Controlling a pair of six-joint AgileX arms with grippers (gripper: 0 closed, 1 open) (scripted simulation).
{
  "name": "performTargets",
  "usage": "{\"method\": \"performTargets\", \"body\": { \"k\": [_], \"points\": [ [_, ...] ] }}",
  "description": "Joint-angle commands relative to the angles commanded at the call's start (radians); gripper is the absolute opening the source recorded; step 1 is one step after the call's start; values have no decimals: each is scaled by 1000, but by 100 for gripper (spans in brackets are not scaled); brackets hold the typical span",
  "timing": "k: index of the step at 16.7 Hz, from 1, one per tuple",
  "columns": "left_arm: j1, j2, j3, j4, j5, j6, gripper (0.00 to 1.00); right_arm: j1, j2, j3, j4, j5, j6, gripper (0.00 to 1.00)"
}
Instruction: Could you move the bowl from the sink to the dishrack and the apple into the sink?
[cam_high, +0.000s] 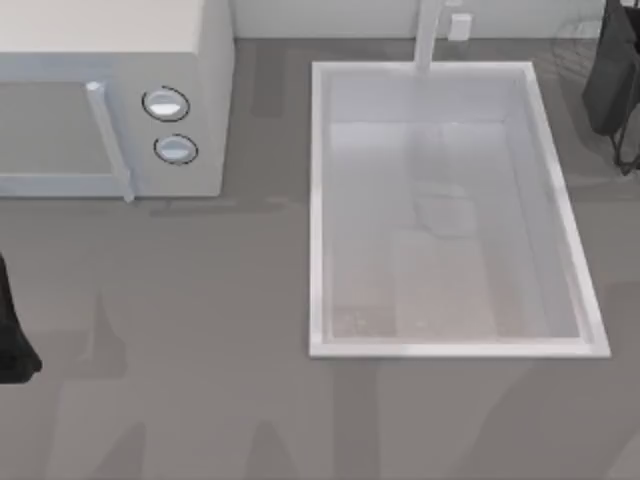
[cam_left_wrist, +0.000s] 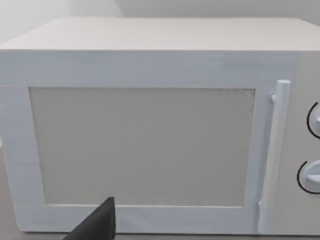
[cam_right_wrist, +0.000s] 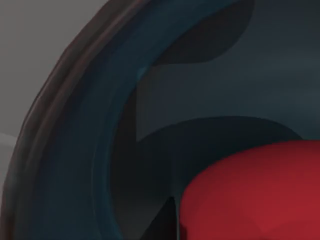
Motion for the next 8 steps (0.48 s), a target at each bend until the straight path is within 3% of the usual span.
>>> {"method": "performTargets", "body": {
  "k": [2,8],
  "points": [
    [0,0,0,0,0,0,100,0,0,0,0,0,0,0],
    [0,0,0,0,0,0,100,0,0,0,0,0,0,0]
  ]
}}
